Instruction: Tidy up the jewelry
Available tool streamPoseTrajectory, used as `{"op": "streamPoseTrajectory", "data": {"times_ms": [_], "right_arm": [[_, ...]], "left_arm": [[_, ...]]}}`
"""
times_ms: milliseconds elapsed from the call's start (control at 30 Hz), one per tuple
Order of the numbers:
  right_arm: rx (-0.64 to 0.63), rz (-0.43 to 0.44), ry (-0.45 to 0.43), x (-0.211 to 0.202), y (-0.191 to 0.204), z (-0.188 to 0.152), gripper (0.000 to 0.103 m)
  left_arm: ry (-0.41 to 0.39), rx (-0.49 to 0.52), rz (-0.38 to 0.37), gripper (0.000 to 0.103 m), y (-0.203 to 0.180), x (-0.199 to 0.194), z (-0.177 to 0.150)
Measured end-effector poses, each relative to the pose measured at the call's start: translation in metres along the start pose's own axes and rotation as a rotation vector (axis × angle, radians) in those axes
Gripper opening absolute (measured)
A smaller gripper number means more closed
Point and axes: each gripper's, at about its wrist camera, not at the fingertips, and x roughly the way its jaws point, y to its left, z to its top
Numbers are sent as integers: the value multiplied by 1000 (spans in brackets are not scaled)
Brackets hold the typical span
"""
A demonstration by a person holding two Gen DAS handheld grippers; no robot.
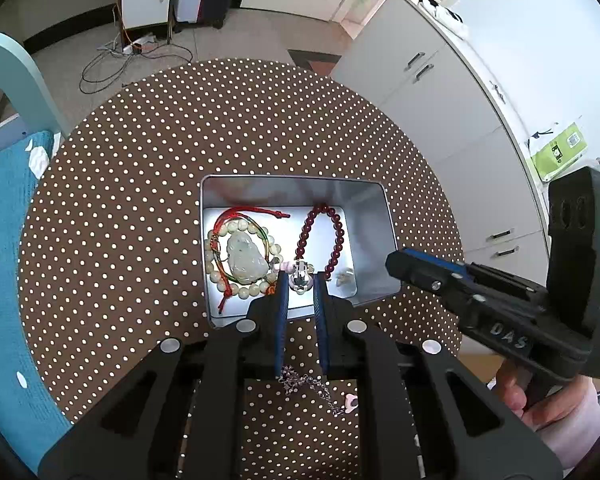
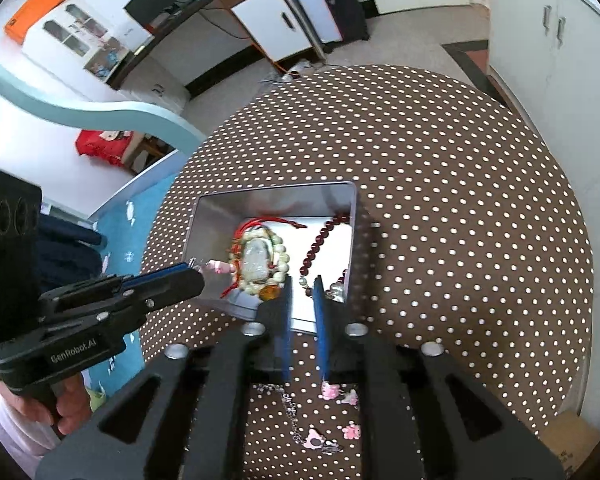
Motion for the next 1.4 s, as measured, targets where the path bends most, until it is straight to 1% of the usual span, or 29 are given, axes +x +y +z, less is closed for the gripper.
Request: {"op": "streamPoseTrajectory", "data": {"times_ms": [33, 100, 167, 200, 233, 267, 333, 367, 400, 667, 800, 867, 933, 967, 1033, 1133, 1333, 1400], "right_arm": [[0, -2, -5, -1, 0, 0, 19], [-2, -18, -7, -4, -2, 1, 23], [4, -32, -16, -7, -6, 2, 34], [7, -32, -18, -8, -7, 2, 35], [9, -34, -21, -9, -8, 2, 35], [10, -38, -22, -10, -9, 2, 39], [17, -60, -26, -11, -11, 1, 48], [19, -69, -32, -13, -11, 1, 50], [19, -69, -35, -14, -12, 0, 51], [15, -102, -50, -21, -12, -7, 66], [21, -109, -51, -23, -16, -14, 69], [26, -115, -52, -25, -19, -18, 74], [29, -114, -51, -27, -22, -23, 75], [31, -115, -46, -27, -23, -27, 75], [31, -119, -38, -27, -23, -32, 76], [31, -126, -21, -27, -26, -42, 76], [38, -137, 13, -24, -34, -61, 77], [39, -140, 23, -24, -36, -68, 77]], "left_arm": [[5, 0, -2, 12, -1, 2, 0], [9, 4, 0, 12, -2, 5, 0], [14, 9, 7, 13, -4, 8, -1], [20, 16, 14, 18, -4, 8, -1], [25, 26, 16, 27, -6, 9, -1], [20, 33, 21, 29, -7, 9, -2], [20, 46, 36, 29, -10, 9, -4], [24, 45, 35, 29, -10, 10, -5], [24, 44, 34, 29, -10, 9, -6], [4, 53, 46, 29, -14, -3, -17], [-12, 73, 47, 31, -17, -14, -27], [-23, 80, 38, 34, -19, -20, -35], [-28, 87, 35, 44, -20, -24, -42], [-28, 91, 38, 45, -21, -25, -46], [-16, 94, 39, 45, -23, -25, -53], [22, 85, 43, 45, -24, -17, -66], [93, 40, 39, 45, -23, 9, -84], [113, 36, 48, 45, -24, 20, -88]]}}
